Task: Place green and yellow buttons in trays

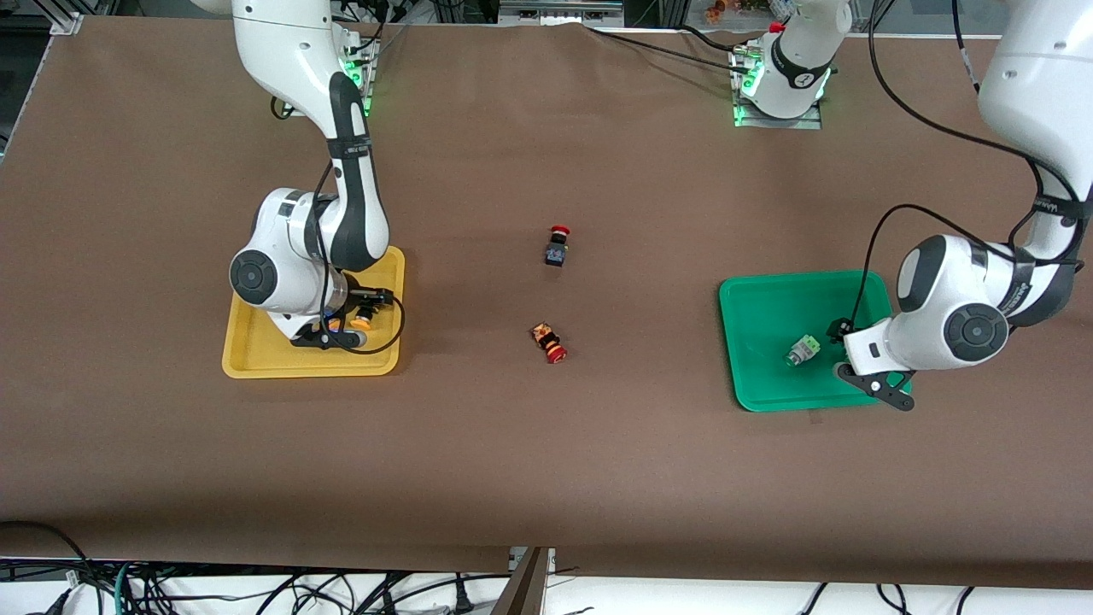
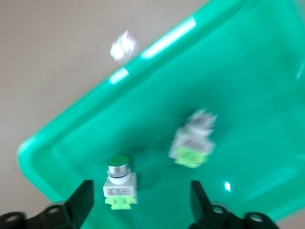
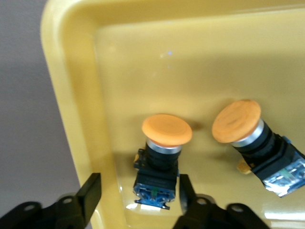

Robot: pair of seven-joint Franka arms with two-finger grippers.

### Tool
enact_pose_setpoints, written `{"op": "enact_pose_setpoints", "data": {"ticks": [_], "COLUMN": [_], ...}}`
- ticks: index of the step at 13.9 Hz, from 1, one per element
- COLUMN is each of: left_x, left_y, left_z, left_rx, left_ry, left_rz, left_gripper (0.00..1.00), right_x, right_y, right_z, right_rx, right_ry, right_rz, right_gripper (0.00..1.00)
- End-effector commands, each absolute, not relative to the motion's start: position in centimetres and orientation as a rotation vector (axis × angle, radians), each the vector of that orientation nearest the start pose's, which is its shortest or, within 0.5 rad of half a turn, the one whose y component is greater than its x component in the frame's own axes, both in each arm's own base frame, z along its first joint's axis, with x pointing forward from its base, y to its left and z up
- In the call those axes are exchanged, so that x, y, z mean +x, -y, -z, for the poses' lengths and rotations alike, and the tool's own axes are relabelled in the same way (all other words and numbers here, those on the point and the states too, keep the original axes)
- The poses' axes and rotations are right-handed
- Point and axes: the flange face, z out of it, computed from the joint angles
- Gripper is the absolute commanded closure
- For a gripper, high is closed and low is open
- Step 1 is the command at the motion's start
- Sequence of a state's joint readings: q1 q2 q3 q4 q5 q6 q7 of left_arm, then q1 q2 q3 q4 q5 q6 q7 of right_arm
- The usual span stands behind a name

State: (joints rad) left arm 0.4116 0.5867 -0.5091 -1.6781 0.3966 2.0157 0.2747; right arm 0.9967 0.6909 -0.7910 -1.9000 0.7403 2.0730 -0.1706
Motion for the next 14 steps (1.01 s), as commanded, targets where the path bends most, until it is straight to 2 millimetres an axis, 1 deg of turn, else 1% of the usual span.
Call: {"op": "enact_pose_setpoints", "data": {"ticks": [1, 2, 3, 4, 5, 6, 7, 8, 9, 10, 11, 12, 13, 14], "left_x": [64.5, 64.5, 64.4, 64.1, 63.3, 61.8, 60.1, 58.6, 57.2, 55.9, 55.0, 54.9, 54.7, 54.6], "left_y": [4.1, 4.9, 5.5, 6.3, 7.9, 10.1, 9.2, 8.4, 6.2, 5.1, 3.9, 3.7, 4.2, 4.8], "left_z": [-39.4, -42.8, -45.9, -49.6, -52.1, -54.7, -57.3, -58.0, -58.8, -58.4, -58.2, -57.9, -57.8, -58.1], "left_rx": [-2.975, -2.981, -2.98, -2.986, -2.987, -2.968, -3.002, -3.084, -3.142, -3.14, -3.145, -3.145, -3.142, -3.14], "left_ry": [-0.765, -0.745, -0.747, -0.755, -0.748, -0.703, -0.549, -0.386, -0.193, -0.109, -0.081, -0.088, -0.096, -0.112], "left_rz": [-0.175, -0.168, -0.205, -0.237, -0.265, -0.225, -0.199, -0.204, -0.189, -0.15, -0.083, -0.047, -0.075, -0.092], "left_gripper": [0.0, 0.0, 0.0, 0.0, 0.0, 0.0, 0.0, 0.0, 0.0, 0.0, 0.0, 0.0, 0.0, 0.0], "right_x": [57.6, 57.5, 57.4, 57.1, 56.7, 56.1, 55.6, 54.9, 54.2, 53.5, 53.4, 53.6, 54.3, 54.8], "right_y": [-17.6, -17.6, -18.1, -18.5, -18.3, -18.7, -18.7, -19.0, -18.9, -18.5, -18.4, -18.9, -18.0, -17.8], "right_z": [-24.0, -25.5, -27.4, -29.3, -31.4, -33.6, -36.7, -39.5, -42.5, -45.3, -47.1, -48.7, -49.6, -50.4], "right_rx": [-2.962, -2.965, -2.982, -2.993, -3.012, -3.037, -3.048, -3.061, -3.073, -3.08, -3.096, -3.11, -3.125, -3.146], "right_ry": [-0.025, -0.001, 0.044, 0.061, 0.043, 0.065, 0.073, 0.082, 0.085, 0.096, 0.12, 0.15, 0.137, 0.136], "right_rz": [-0.325, -0.326, -0.303, -0.297, -0.317, -0.315, -0.268, -0.231, -0.177, -0.124, -0.089, -0.076, -0.059, -0.03], "right_gripper": [0.02, 0.01, 0.01, 0.01, 0.01, 0.01, 0.01, 0.01, 0.01, 0.01, 0.01, 0.01, 0.01, 0.01]}}
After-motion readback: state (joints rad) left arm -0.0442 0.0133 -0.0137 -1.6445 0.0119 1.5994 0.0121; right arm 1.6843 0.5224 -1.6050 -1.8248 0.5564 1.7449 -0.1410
